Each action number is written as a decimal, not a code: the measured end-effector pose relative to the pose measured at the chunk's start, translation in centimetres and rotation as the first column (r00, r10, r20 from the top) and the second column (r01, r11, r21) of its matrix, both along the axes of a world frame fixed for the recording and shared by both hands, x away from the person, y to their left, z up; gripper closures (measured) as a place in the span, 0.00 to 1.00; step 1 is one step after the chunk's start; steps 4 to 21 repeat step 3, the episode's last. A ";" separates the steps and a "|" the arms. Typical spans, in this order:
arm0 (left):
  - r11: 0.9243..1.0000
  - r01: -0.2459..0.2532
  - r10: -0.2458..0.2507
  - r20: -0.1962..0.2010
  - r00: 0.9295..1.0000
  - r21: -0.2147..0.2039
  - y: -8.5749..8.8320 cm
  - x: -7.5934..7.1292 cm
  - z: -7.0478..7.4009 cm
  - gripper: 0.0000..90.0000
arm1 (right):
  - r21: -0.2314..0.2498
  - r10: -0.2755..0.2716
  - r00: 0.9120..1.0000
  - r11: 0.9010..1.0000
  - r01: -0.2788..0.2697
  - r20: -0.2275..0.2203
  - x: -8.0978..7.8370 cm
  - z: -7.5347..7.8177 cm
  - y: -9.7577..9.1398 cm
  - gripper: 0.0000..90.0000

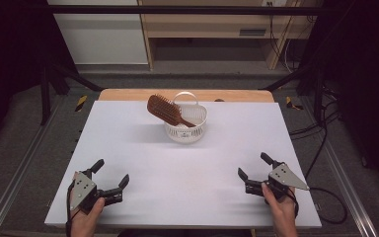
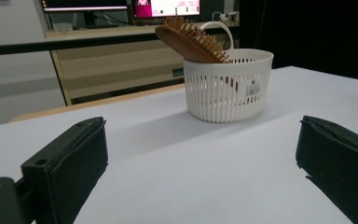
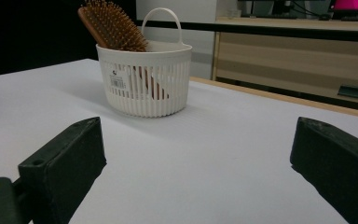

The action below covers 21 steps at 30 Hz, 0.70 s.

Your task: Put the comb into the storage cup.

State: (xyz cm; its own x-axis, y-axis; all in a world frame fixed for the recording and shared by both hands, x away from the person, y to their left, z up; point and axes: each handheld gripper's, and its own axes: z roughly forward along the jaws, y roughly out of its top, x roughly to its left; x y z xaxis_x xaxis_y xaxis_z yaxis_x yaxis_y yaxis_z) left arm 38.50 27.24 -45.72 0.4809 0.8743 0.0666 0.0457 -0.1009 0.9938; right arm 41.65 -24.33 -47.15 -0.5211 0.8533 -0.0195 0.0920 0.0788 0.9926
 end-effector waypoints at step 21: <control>1.000 -0.008 0.008 -0.002 1.000 0.010 0.3 0.1 -0.1 0.02 | 0.008 0.001 1.000 1.000 -0.001 0.010 -0.1 0.0 -0.1 0.04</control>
